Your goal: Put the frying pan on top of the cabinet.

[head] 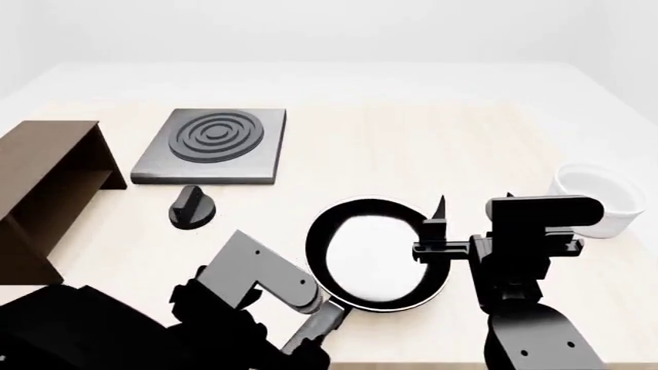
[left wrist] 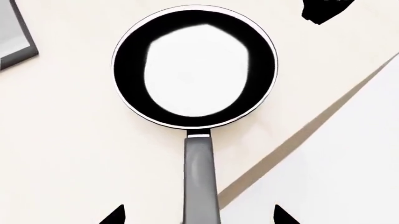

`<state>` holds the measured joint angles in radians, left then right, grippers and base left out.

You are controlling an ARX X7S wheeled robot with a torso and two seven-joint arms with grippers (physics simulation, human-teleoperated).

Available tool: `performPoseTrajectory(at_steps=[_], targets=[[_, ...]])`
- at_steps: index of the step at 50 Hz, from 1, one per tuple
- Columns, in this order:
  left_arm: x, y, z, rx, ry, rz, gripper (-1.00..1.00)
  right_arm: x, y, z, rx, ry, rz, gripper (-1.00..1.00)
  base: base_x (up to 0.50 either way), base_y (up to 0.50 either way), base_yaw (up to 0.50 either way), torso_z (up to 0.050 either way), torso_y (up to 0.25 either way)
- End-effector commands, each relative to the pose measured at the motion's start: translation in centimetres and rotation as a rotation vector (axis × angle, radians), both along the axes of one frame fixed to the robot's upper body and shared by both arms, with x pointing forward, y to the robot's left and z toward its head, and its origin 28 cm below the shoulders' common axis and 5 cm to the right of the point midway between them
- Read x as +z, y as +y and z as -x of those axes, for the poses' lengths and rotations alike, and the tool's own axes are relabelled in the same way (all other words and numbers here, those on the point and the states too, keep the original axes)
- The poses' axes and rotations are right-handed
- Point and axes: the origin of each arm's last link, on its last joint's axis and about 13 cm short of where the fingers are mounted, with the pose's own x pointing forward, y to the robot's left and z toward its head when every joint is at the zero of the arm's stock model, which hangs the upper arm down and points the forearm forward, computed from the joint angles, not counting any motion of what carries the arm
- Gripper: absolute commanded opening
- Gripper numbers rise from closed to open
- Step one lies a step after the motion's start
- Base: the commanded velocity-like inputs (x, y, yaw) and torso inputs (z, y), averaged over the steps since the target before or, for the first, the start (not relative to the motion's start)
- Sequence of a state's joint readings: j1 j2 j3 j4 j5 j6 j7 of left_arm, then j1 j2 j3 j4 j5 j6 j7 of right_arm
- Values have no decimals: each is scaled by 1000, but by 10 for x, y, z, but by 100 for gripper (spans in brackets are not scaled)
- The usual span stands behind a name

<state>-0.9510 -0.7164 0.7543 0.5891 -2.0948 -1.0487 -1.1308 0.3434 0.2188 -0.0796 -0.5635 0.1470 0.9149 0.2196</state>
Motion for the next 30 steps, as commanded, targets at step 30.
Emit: performPoseTrajectory(at_steps=[30], targets=[[-48,-16,1,-10,111,-111,100,0,0,0,-5,7,3,100,0,0,0,0,0]])
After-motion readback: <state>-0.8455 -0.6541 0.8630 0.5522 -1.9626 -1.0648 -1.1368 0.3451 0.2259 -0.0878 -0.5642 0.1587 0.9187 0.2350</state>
